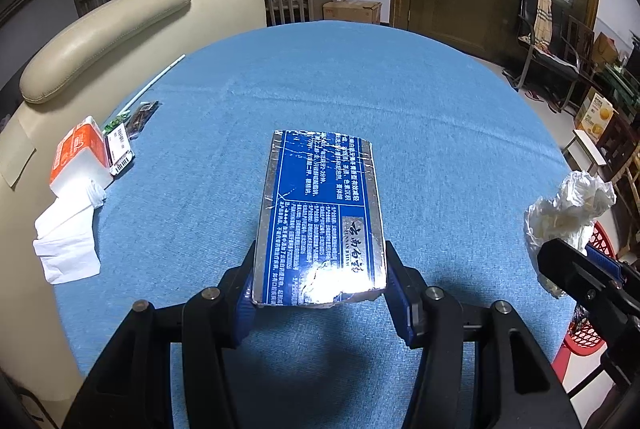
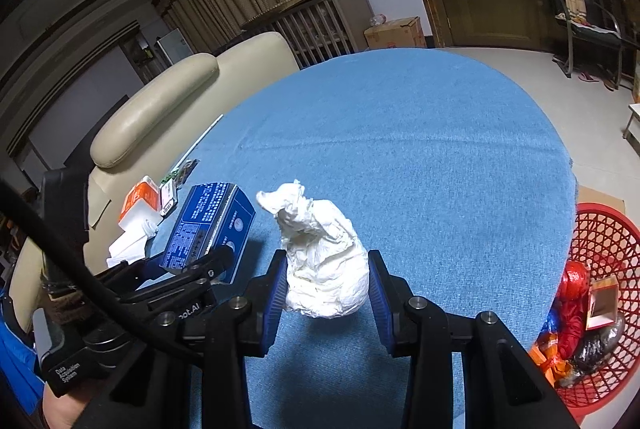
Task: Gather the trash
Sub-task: 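Lift the blue box and white tissue and hold both tools above the table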
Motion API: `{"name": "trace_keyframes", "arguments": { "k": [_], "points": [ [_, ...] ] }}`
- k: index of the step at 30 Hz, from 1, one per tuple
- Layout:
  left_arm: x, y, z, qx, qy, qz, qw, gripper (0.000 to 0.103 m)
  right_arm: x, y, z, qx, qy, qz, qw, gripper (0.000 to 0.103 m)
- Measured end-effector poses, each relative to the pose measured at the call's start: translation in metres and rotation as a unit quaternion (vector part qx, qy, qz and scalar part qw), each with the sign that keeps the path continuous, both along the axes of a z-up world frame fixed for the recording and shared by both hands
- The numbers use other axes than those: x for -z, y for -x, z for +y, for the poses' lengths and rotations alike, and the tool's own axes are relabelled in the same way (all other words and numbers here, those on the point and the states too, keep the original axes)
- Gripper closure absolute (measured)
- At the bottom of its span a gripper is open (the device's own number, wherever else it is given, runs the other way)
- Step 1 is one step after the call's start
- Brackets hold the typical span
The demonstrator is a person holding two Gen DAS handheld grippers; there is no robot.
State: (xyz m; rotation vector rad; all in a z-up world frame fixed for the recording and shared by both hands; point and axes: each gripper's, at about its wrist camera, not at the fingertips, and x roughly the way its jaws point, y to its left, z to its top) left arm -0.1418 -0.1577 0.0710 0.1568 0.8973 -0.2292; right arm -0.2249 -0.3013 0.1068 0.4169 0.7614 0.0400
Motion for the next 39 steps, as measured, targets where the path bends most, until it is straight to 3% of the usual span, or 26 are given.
{"name": "trace_keyframes", "arguments": {
  "k": [26,39],
  "points": [
    [0.015,-0.011,-0.001,0.006,0.001,0.016,0.9998,0.046,0.012,-0.01,0.0,0.008,0.001,0.012,1.0,0.062],
    [0.008,0.0,-0.022,0.046,-0.001,0.006,0.9989,0.046,0.008,0.021,-0.03,0.054,0.003,0.003,0.999,0.062]
  ]
}}
